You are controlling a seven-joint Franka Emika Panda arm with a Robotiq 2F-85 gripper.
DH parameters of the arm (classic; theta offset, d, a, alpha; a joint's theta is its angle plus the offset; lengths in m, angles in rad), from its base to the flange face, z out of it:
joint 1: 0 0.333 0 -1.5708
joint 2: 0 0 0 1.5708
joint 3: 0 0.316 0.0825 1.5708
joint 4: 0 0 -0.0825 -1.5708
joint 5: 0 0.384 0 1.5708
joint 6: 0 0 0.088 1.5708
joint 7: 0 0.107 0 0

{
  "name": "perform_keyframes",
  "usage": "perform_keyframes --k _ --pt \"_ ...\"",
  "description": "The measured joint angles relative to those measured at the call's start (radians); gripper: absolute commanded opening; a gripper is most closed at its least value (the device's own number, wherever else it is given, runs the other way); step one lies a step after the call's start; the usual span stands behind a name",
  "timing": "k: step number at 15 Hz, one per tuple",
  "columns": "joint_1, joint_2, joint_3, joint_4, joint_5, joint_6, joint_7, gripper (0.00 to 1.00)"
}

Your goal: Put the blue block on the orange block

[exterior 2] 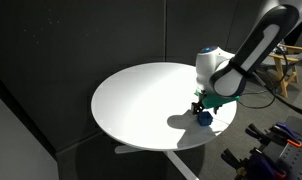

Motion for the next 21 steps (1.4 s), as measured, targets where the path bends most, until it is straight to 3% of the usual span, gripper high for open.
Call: perform_keyframes --k 4,5,6,11,16,21 --pt "0.006 0.013 -0.006 0.003 0.000 0.000 0.000 1.00" --pt "0.008 0.016 -0.007 0.004 0.000 0.000 0.000 0.75" --pt "0.010 0.019 -0.009 0.004 0.000 0.000 0.000 0.73" --pt "0.025 0.027 -0.017 0.008 0.000 0.000 0.000 0.33" --pt "0.056 0.017 -0.018 0.010 -0.001 -0.025 -0.002 0.31" --pt "0.083 -0.060 -0.003 0.007 -0.017 -0.121 -0.012 0.31"
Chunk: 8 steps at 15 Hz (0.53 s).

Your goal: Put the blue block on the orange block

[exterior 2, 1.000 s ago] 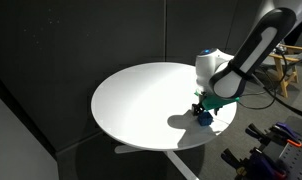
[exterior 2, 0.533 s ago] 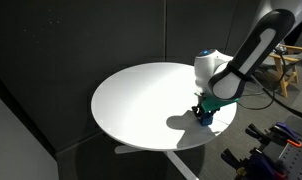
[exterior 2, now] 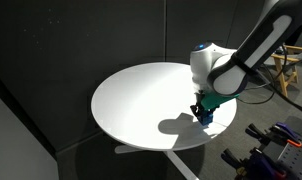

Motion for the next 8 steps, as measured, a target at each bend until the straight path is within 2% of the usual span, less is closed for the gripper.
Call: perform_keyframes --k 8 --pt "-0.036 -0.192 0.073 -0.009 -0.008 -0.143 -0.086 0.31"
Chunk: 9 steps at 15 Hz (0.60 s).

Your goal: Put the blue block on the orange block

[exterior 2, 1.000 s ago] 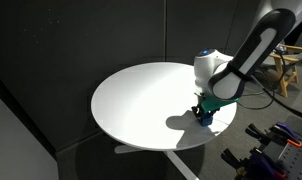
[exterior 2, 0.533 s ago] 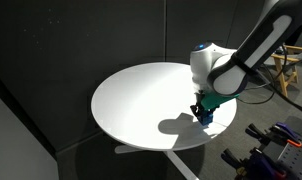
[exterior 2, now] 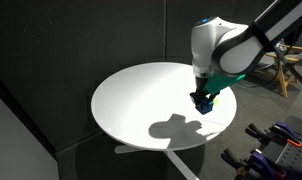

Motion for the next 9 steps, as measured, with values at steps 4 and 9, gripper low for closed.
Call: perform_keyframes --k 4,9 --pt "-0.039 -0.072 0.033 0.002 0.001 -0.033 -0.069 0.31" --pt "-0.088 -0.147 0.050 0.014 0.008 -0.081 -0.153 0.31"
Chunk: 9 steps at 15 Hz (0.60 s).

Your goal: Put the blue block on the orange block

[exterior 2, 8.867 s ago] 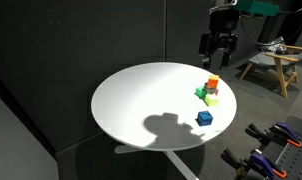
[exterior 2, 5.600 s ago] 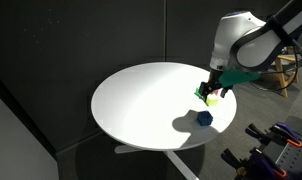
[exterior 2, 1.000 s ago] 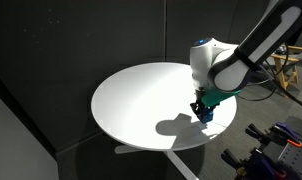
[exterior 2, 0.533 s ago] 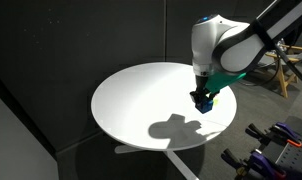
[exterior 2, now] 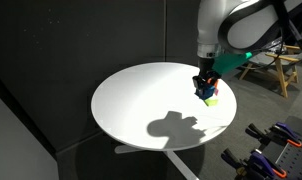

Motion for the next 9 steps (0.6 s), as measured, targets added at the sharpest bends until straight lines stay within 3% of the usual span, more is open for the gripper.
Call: perform_keyframes --k 2,3,9 --pt "-0.017 -0.020 0.002 0.015 0.000 -0.034 -0.033 0.38" --pt "-0.026 -0.027 0.002 0.023 0.001 -0.048 -0.053 0.30" --pt "-0.090 -0.037 -0.001 0.084 0.000 -0.102 -0.193 0.30"
